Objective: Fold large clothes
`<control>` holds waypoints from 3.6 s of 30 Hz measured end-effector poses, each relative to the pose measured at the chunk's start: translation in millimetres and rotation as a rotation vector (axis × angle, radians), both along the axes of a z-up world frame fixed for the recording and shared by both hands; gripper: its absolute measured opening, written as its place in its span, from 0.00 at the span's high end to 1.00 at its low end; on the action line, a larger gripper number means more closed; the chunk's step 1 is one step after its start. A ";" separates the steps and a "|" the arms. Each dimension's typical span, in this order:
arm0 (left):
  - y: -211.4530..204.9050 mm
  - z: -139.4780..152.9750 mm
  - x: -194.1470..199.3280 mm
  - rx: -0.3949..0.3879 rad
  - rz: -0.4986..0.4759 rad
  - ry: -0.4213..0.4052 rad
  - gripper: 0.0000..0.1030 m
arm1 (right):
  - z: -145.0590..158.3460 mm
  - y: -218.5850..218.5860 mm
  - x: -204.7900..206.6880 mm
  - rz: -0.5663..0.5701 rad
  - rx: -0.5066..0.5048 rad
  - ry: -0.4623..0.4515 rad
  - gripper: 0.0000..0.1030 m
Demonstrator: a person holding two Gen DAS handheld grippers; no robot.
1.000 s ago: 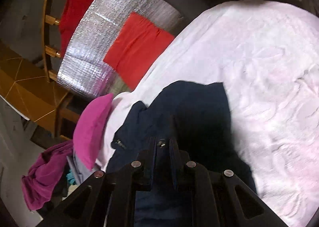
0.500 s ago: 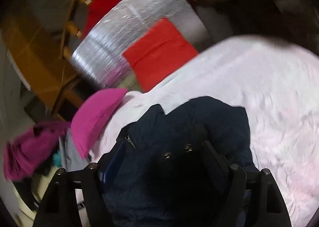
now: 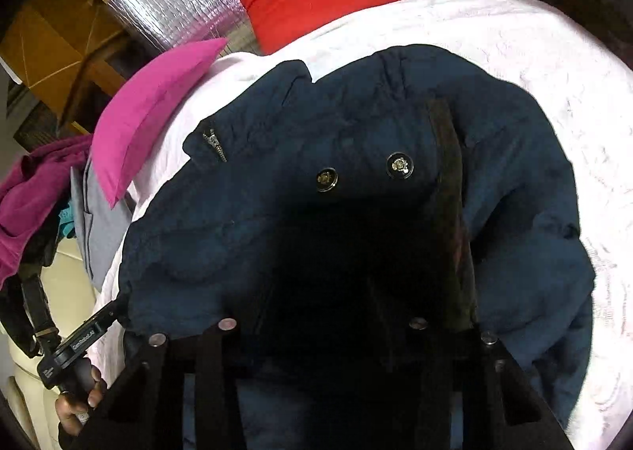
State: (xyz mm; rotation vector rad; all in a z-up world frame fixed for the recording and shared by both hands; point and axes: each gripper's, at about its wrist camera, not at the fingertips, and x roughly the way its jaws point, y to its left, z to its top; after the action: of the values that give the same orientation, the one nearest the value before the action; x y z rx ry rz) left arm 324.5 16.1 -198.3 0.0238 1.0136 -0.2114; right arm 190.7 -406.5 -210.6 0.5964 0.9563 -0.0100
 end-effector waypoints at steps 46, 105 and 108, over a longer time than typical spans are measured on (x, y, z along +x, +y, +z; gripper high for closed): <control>-23.2 -8.1 10.1 0.199 0.011 -0.084 0.24 | -20.4 -111.8 36.0 -0.238 0.230 -0.059 0.70; -17.6 16.8 -5.4 0.208 -0.010 -0.188 0.24 | -17.5 -1.7 -14.6 0.057 0.021 0.093 0.51; -17.0 21.5 -7.3 0.195 -0.010 -0.210 0.24 | -17.8 -1.9 -15.9 0.055 0.027 0.085 0.51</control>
State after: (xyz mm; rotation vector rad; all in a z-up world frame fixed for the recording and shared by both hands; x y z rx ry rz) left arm 317.3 -0.9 -176.8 0.2239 0.8217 -0.1155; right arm 174.8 -408.3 -228.4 0.5982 1.0567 0.0263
